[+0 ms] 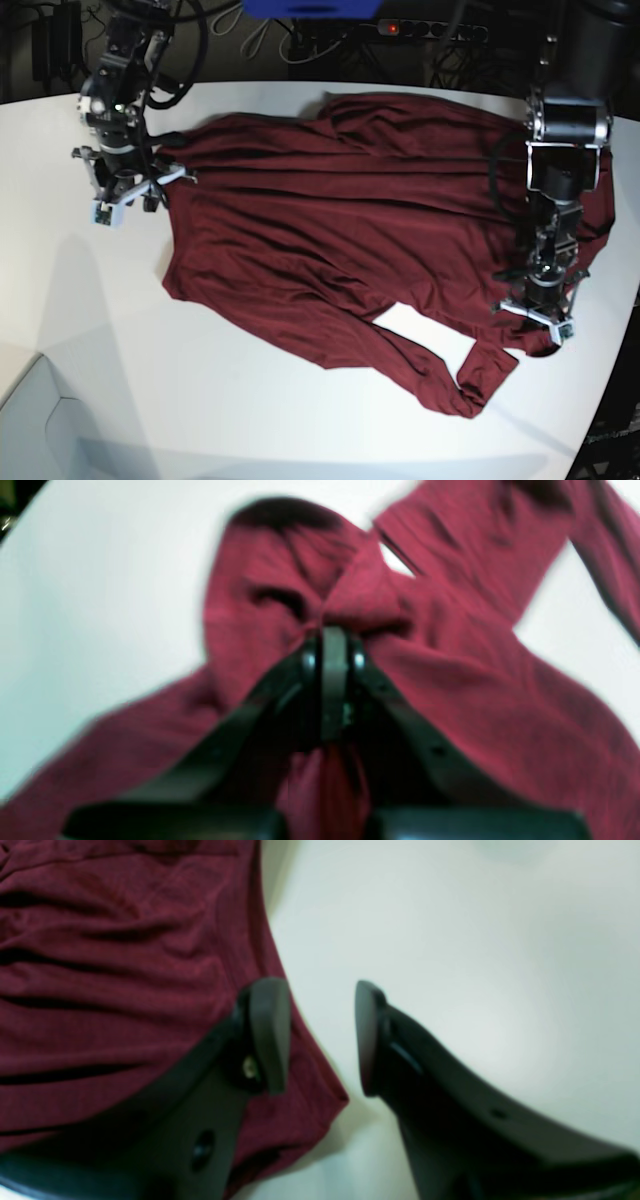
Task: Layout the t-shirt on the table in an organized manner, then fold the t-shirt properly
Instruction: 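Regrasp the shirt edge with the left gripper and pull it outward, then pull the shirt edges apart with both grippers, flattening the body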
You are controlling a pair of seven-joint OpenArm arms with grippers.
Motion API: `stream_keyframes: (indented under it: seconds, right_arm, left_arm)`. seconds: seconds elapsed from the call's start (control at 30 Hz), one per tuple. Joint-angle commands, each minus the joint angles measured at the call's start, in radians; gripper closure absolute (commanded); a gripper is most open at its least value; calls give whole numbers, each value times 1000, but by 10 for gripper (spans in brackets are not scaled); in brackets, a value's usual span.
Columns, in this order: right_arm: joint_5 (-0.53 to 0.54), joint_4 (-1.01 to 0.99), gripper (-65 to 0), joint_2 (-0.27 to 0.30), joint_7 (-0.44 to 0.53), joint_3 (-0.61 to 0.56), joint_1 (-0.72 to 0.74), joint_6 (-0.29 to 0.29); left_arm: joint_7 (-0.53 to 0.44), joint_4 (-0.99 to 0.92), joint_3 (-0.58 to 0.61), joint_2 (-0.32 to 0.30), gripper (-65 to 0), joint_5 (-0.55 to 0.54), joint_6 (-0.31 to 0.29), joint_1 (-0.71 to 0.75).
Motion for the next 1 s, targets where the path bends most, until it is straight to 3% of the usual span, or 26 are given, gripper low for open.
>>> stream_keyframes:
  seconds: [0.0, 0.3, 0.67, 0.83, 0.97]
  right_arm:
    - [2, 15, -227, 3, 22, 1, 4, -1]
    - [2, -5, -227, 16, 22, -2, 4, -1]
    - [2, -28, -226, 16, 22, -1, 4, -1]
    - [2, -25, -226, 18, 22, -1, 6, -1]
    - [2, -21, -226, 32, 22, -7, 27, -1]
  left_arm:
    - [-27, 43, -26, -20, -13, 7, 5, -38]
    - [-25, 111, -94, -113, -1, 1, 2, -30]
    - [-27, 112, -106, -139, -3, 1, 4, 7]
    - [-15, 164, -266, -144, -2, -1, -4, 112]
    - [125, 327, -363, -139, -2, -1, -4, 228]
